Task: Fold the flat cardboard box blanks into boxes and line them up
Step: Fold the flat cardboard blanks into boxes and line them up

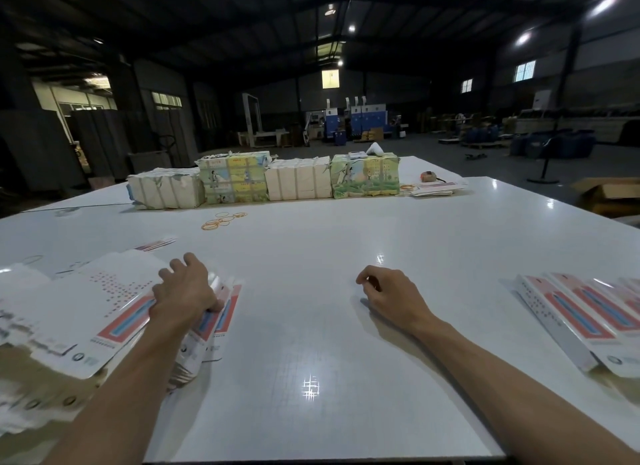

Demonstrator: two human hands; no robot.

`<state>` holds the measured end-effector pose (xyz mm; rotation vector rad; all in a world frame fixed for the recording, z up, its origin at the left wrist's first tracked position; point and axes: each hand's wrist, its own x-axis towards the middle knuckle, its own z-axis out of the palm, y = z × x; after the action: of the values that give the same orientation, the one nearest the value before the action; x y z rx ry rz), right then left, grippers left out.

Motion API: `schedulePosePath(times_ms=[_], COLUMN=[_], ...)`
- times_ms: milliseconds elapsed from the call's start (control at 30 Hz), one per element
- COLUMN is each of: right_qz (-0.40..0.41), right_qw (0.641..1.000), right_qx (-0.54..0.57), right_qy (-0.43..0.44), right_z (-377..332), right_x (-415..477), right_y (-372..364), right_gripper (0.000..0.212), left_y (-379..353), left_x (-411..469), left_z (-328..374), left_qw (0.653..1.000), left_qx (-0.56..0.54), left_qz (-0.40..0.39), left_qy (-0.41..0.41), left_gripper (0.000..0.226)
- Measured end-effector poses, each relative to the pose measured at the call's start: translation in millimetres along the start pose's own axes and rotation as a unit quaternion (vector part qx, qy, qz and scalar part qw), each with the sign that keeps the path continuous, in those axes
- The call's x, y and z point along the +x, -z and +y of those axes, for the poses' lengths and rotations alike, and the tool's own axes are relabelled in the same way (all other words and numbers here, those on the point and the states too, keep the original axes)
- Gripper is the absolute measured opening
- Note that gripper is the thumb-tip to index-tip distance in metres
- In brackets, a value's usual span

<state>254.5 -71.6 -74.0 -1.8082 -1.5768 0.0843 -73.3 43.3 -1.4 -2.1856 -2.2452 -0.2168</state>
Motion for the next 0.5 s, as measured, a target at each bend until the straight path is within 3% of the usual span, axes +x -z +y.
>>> schedulePosePath(times_ms=[67,133,233,300,333,400,467,500], right_qz=[0.002,0.003,-0.002,-0.004,-0.001,0.019,0.065,0.095], right_qw=[1.0,1.0,1.0,1.0,1.0,0.999,0.995,0.991], right_qx=[0.0,0.001,0.006,0.01,0.013,0.026,0.048,0.061], right_qy=[0.002,0.003,0.011,0.017,0.022,0.036,0.062,0.075], right_z=[0,0,-1,-2,-3,-3,-5,-6], right_x=[1,1,1,-1,-1,0,1,2], right_y=[0,-1,0,1,1,2,3,4], right_gripper=[0.021,0.021,0.021,0.021,0.021,0.02,0.02,0.02], left_y=[1,1,5,5,5,4,0,-3], left_x=[0,1,7,12,12,5,-7,-13], left_z=[3,6,11,20,29,51,76,88], left_qw=[0.999,0.997,0.997,0.98,0.954,0.85,0.74,0.704], left_qx=[0.05,0.066,-0.025,-0.148,-0.249,-0.456,-0.559,-0.579], left_qz=[0.008,0.017,-0.039,-0.09,-0.122,-0.224,-0.331,-0.365], left_qy=[0.0,-0.021,-0.069,-0.098,-0.114,-0.142,-0.177,-0.19], left_gripper=[0.108,0.09,0.05,0.034,0.03,0.031,0.037,0.041])
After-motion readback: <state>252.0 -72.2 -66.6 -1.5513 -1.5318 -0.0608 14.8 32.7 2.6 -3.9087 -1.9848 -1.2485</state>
